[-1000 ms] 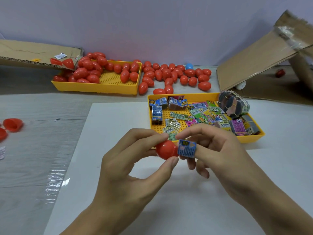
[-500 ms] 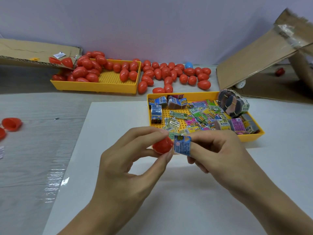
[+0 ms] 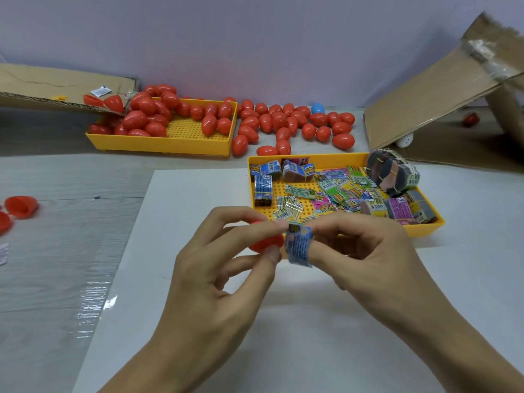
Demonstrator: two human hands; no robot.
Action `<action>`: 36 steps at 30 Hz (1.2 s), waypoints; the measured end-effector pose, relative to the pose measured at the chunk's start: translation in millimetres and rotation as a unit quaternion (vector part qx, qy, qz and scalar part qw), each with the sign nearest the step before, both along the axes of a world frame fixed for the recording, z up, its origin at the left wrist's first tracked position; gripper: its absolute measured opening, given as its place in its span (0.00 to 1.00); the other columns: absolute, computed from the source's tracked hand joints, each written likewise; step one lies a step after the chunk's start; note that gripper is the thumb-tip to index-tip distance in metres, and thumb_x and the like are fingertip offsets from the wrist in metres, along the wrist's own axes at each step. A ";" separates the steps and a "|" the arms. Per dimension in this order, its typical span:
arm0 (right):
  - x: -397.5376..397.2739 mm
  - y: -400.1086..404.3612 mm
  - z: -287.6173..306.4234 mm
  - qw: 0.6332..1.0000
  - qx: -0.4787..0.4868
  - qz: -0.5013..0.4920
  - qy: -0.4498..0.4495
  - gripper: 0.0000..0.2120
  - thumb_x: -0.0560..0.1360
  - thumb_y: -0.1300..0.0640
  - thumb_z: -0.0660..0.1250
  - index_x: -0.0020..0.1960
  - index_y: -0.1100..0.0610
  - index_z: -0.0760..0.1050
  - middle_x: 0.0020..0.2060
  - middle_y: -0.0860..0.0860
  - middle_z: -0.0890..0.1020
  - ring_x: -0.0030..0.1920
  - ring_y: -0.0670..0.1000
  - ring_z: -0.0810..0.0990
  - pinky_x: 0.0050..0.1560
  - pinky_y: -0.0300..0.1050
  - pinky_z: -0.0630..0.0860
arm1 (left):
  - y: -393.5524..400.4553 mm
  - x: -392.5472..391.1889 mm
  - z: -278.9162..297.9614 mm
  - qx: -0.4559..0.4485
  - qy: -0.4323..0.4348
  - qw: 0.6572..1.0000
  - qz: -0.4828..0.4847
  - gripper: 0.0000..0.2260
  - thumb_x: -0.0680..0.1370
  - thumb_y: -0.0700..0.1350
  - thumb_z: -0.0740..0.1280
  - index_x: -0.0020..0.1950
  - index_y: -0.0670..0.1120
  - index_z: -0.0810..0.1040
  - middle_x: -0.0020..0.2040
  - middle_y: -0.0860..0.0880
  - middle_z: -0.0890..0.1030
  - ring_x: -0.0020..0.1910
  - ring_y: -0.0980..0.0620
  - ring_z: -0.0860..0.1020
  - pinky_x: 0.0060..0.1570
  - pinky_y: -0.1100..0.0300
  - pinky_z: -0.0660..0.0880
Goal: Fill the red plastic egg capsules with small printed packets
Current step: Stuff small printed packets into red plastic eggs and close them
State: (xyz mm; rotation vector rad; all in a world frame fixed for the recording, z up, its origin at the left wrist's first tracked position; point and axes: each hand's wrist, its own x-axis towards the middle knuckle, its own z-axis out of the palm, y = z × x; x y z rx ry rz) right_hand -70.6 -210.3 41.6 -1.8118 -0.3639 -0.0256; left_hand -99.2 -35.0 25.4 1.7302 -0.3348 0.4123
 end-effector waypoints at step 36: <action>-2.7 2.0 1.2 0.995 -0.014 -0.063 -0.076 0.11 0.66 0.53 0.76 0.35 0.51 0.74 0.35 0.48 0.72 0.29 0.46 0.69 0.30 0.36 0.66 | -0.7 -0.9 4.6 -0.111 0.037 0.993 -0.006 0.03 0.72 0.44 0.71 0.41 0.45 0.82 0.51 0.47 0.78 0.50 0.48 0.81 0.43 0.68 0.77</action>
